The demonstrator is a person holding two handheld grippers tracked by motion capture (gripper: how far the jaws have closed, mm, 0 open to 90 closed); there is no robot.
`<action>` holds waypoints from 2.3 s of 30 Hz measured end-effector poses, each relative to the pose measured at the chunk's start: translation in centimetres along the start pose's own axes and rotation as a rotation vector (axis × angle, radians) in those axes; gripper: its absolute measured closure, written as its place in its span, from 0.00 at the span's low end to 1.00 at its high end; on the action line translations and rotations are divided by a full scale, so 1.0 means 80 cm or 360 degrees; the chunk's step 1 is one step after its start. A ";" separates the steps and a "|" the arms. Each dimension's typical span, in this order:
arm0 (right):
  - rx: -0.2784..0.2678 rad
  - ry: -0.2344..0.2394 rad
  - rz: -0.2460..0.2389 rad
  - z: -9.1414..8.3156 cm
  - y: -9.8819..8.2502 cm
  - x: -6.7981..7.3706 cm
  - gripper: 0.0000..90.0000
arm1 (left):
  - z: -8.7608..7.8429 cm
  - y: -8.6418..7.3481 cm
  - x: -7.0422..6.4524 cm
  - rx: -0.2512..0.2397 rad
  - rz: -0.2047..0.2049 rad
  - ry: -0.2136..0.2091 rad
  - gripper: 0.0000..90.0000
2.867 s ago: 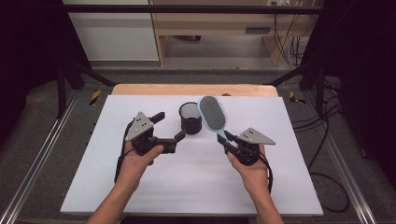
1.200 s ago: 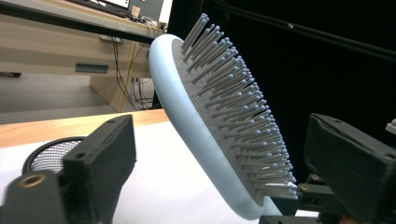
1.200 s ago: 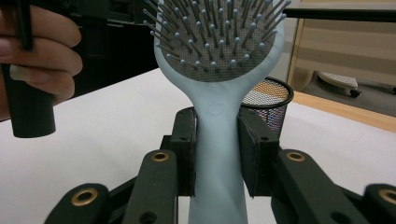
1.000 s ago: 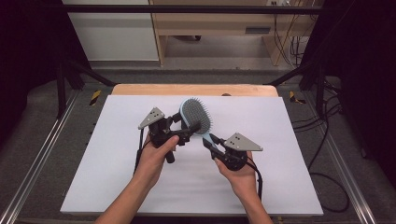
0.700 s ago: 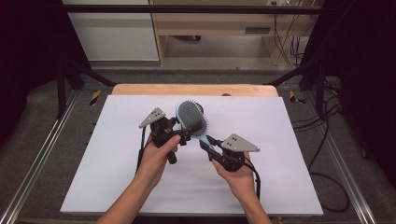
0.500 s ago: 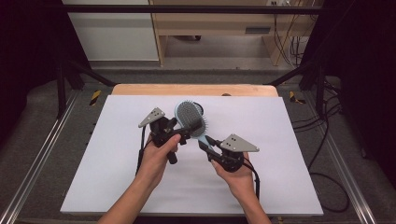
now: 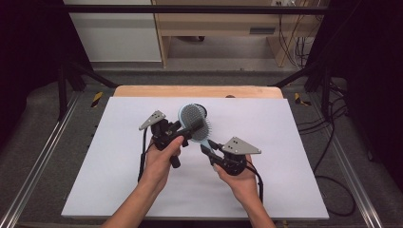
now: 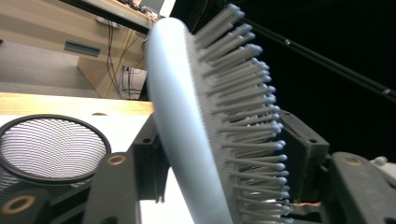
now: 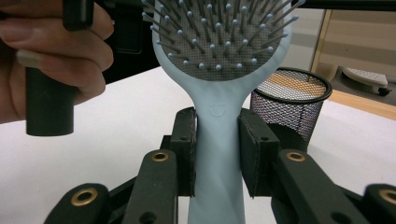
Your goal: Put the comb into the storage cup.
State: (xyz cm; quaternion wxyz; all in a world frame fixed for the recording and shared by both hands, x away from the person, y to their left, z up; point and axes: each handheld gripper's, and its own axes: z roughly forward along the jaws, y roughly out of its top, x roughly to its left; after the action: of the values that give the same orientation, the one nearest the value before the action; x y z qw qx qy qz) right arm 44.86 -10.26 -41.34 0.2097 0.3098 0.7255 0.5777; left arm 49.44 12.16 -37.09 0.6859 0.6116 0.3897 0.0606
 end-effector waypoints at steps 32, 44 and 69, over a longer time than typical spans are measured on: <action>0.0077 0.0000 0.0067 0.009 -0.014 -0.004 0.46 | 0.004 0.006 0.009 0.0049 -0.0050 -0.0020 0.59; 0.0090 -0.0100 0.0147 -0.011 -0.020 -0.030 0.12 | 0.005 0.037 0.011 -0.0028 0.0042 0.0016 0.58; 0.0102 -0.0408 0.0181 -0.085 -0.068 -0.091 0.14 | 0.033 0.071 0.008 -0.0075 0.0210 0.0114 0.58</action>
State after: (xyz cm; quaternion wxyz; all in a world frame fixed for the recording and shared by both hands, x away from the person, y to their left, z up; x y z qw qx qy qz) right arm 44.47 -20.84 -45.32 0.2576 0.4283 0.6921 0.5208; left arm 53.73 11.87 -32.47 0.6802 0.6170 0.3714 0.1367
